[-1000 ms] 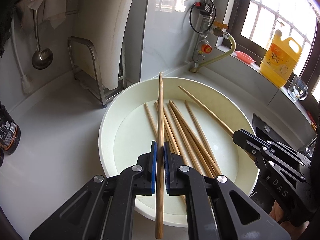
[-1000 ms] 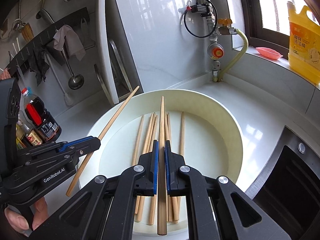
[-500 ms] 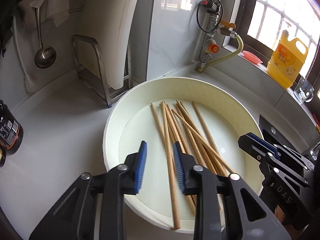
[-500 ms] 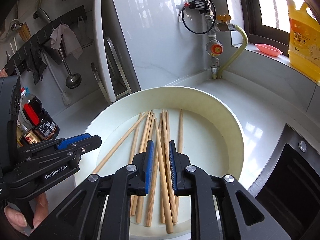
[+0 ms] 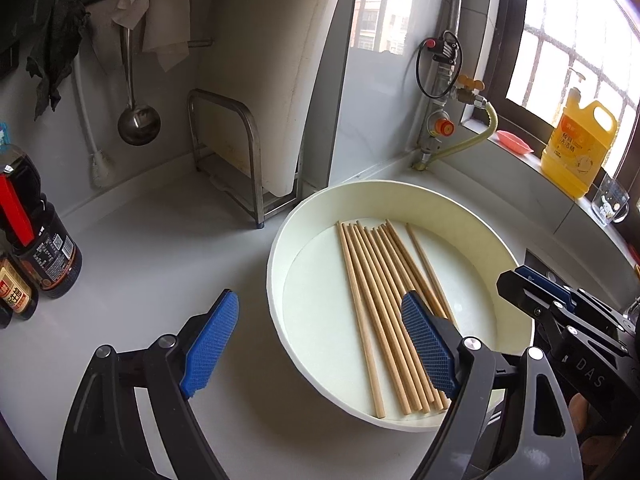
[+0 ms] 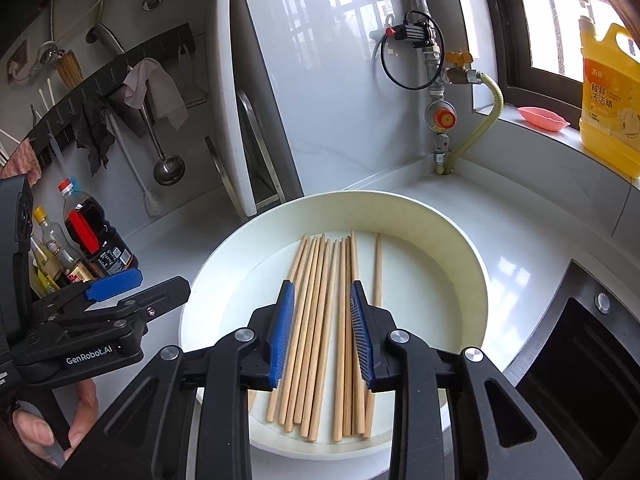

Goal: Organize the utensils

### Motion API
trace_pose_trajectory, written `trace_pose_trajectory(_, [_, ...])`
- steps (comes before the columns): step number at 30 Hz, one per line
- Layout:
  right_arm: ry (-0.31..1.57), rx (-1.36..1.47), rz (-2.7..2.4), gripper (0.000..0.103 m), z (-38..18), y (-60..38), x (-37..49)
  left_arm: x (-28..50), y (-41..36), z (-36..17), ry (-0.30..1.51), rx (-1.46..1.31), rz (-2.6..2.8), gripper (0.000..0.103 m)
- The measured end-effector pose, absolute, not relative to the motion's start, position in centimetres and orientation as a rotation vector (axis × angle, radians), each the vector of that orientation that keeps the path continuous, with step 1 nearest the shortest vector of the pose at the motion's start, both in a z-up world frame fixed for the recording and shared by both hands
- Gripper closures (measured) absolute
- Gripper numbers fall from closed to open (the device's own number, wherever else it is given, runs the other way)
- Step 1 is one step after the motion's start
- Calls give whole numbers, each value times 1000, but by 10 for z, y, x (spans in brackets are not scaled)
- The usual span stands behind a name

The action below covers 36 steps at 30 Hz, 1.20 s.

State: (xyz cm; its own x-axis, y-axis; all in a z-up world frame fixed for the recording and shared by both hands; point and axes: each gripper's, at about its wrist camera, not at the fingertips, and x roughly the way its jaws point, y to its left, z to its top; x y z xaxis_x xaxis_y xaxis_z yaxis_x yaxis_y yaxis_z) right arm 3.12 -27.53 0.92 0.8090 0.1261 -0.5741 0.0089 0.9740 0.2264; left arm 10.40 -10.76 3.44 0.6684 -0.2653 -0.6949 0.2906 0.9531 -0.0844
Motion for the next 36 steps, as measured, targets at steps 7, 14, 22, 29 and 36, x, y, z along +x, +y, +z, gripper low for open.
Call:
trace_pose_trajectory(7, [634,191,83,65,9,-259,29,99,-88,32,792,47,-271,21])
trace_pose_trajectory(14, [627,153,94,60,13,-243,24,89,-71,43,745,43,-239,17])
trace_pose_trajectory(22, [618,133,94,56,15,-236,20,81,-65,53,702,40,-224,12])
trace_pose_trajectory(29, [619,128,87,54,16,-234,20,77,-66,58,676,51,-210,8])
trace_pose_trajectory(36, [607,127,81,50,19,-233,17,75,-66,58,668,60,-184,7])
